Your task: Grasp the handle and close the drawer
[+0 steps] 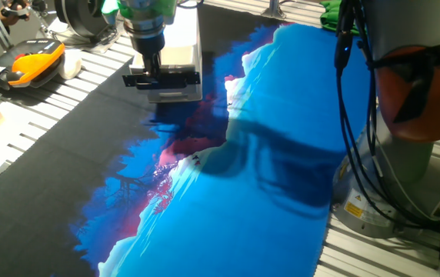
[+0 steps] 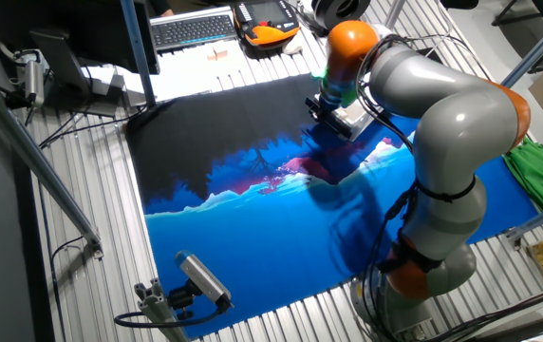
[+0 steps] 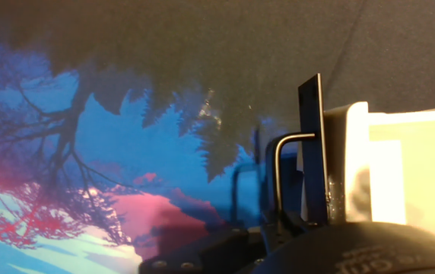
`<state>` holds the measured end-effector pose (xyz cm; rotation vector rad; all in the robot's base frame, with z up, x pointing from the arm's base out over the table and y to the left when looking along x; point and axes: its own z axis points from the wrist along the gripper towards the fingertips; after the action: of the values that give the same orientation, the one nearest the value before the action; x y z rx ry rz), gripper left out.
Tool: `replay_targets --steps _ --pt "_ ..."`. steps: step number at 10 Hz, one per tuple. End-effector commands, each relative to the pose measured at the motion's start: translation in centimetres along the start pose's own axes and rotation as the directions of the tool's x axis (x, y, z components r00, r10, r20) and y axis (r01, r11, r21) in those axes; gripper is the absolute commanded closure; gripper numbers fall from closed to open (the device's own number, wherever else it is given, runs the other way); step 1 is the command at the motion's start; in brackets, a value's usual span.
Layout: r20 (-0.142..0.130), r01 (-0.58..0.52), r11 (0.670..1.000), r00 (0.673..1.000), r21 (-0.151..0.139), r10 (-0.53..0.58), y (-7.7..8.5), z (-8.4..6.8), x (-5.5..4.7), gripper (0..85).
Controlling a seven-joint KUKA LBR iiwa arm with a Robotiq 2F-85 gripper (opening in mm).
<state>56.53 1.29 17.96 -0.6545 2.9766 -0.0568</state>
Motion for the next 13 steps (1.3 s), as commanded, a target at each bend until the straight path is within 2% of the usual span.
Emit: replay_targets --steps 1,4,6,8,11,13 --pt "0.003 -0.001 1.0 1.0 0.001 0.001 -0.1 0.0 0.1 85.0" --pt "0.004 -0.001 1.0 1.0 0.013 0.001 -0.4 0.1 0.3 85.0" --pt "0.004 0.005 1.0 1.0 0.005 -0.005 -1.2 -0.4 0.1 85.0" --pt "-0.003 0.013 1.0 1.0 0.009 -0.013 -1.9 -0.7 0.0 85.0" --pt "-0.002 0.013 1.0 1.0 0.017 -0.013 -1.9 -0.5 0.2 85.0" --pt "0.004 0.013 1.0 1.0 0.012 -0.013 -2.0 -0.3 0.4 85.0"
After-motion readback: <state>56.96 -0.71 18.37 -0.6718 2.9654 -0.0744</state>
